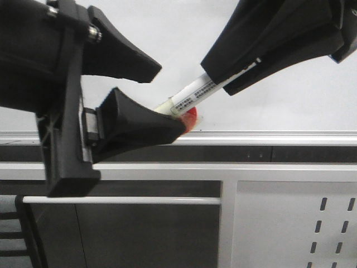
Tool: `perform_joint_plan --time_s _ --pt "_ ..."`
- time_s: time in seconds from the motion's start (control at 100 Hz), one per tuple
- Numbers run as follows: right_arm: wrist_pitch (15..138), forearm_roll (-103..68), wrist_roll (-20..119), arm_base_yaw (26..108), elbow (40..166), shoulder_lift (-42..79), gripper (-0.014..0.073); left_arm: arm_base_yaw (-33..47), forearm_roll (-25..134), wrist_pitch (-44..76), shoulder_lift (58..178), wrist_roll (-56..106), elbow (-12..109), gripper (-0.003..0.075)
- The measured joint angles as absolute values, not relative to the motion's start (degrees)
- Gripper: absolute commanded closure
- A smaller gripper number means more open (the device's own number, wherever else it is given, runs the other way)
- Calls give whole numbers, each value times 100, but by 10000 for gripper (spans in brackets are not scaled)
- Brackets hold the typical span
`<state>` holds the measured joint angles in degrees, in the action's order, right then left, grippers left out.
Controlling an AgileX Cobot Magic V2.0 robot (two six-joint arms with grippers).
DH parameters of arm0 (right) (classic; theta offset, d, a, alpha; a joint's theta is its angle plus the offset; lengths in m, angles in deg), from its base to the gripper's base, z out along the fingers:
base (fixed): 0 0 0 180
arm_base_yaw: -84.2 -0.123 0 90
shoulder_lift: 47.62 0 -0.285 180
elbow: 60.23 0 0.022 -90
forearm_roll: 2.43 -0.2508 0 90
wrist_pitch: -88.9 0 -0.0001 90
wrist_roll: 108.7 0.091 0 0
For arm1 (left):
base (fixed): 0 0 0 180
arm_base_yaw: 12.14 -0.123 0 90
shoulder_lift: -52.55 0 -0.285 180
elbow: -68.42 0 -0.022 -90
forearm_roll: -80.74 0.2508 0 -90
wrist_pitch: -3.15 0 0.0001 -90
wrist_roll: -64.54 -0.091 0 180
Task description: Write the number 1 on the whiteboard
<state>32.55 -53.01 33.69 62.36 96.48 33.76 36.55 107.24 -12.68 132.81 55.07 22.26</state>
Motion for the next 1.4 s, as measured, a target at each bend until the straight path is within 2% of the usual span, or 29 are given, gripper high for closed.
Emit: perform_joint_plan --time_s 0.23,0.44,0.59,0.77,1.0,1.07,1.19,1.26,1.4 --pt "3499 -5310 3217 6236 9648 3376 673 3691 10692 -254 12652 5831 2226 234" --pt "3622 -5286 3167 6236 9648 3376 673 4048 10301 663 12152 6135 2226 238" --pt "3781 -5052 3145 6236 9648 3322 672 4399 9870 1196 11994 6159 2226 279" --pt "4153 -4824 3133 6236 9513 2823 662 4547 9323 1672 11936 6162 2226 353" --pt "4644 -4681 3133 6236 8855 1722 662 4547 9061 1662 11936 6175 2226 366" --pt "4827 -4598 3133 6236 8654 1340 662 4547 8948 1662 11936 6175 2226 412" --pt "5122 -4497 3122 6236 8323 746 662 4547 8755 1648 11936 6175 2226 587" --pt "5239 -4427 3122 6236 8147 427 662 4547 8665 1636 11936 6175 2226 664" --pt "5449 -4339 3122 6236 7801 -118 662 4547 8459 1550 11927 6175 2226 725"
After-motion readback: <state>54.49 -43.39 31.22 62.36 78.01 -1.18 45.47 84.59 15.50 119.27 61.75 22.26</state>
